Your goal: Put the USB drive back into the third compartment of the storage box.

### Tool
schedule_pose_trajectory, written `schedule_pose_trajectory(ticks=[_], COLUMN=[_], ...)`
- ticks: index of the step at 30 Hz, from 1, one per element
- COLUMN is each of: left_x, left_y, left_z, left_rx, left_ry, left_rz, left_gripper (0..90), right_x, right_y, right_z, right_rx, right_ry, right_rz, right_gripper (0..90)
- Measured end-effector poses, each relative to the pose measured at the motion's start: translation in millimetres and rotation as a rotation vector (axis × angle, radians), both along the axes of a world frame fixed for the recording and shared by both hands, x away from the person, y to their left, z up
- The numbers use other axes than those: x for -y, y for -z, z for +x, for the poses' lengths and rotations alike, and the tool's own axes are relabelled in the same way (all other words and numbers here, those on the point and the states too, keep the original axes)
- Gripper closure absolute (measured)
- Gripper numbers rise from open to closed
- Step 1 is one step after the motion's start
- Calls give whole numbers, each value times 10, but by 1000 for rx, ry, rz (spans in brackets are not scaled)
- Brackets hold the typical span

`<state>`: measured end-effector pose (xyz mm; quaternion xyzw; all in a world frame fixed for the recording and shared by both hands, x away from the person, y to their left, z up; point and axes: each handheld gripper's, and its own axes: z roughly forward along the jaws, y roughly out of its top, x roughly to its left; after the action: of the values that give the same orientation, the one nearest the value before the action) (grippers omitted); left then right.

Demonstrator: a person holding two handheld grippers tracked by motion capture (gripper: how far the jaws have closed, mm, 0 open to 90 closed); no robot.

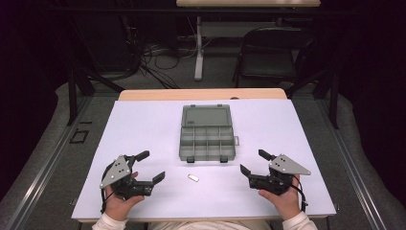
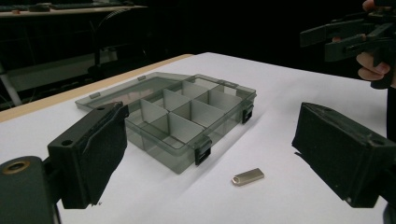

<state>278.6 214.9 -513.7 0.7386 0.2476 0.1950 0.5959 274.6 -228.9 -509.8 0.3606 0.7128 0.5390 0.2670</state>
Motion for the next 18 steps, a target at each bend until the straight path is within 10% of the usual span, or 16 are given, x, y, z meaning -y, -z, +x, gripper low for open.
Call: schedule_pose_trajectory(ticks=[18], left_x=[45], left_y=[27], left_z=[-23], left_rx=[-9], left_ry=[5], left_rz=[20], left_gripper=[99], right_x=[-93], right_y=[70], right_z=[18], right_rx=[-31], right_ry=[-16], right_rz=[-51], right_gripper=[156])
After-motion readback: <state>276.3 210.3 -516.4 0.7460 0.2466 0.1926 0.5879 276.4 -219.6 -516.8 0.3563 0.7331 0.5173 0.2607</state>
